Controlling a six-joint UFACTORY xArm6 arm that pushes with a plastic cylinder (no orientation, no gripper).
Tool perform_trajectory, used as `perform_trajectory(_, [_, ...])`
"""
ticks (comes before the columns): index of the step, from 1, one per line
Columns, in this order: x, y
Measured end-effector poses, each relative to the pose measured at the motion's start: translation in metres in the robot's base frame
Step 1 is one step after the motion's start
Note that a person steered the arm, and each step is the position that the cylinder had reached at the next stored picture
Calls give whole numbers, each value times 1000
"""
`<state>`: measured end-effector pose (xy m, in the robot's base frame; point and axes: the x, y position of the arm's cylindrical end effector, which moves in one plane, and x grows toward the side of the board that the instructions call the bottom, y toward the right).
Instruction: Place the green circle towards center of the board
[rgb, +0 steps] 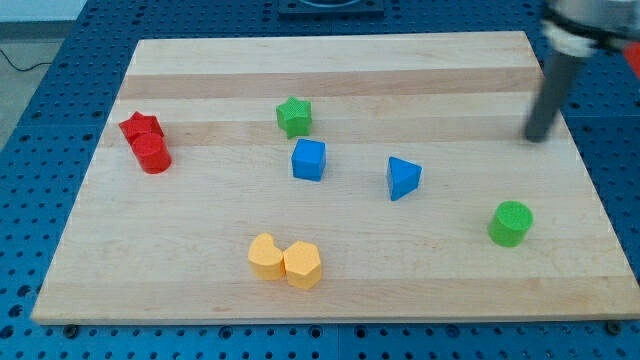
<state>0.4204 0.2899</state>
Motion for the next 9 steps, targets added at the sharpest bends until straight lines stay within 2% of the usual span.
perform_trajectory(1, [67, 47])
perform_trajectory(2, [124, 45])
perform_trajectory(4, [134, -39])
perform_trajectory(5, [155, -52])
perform_trajectory(6, [161, -82])
perform_trajectory(9, [63, -107])
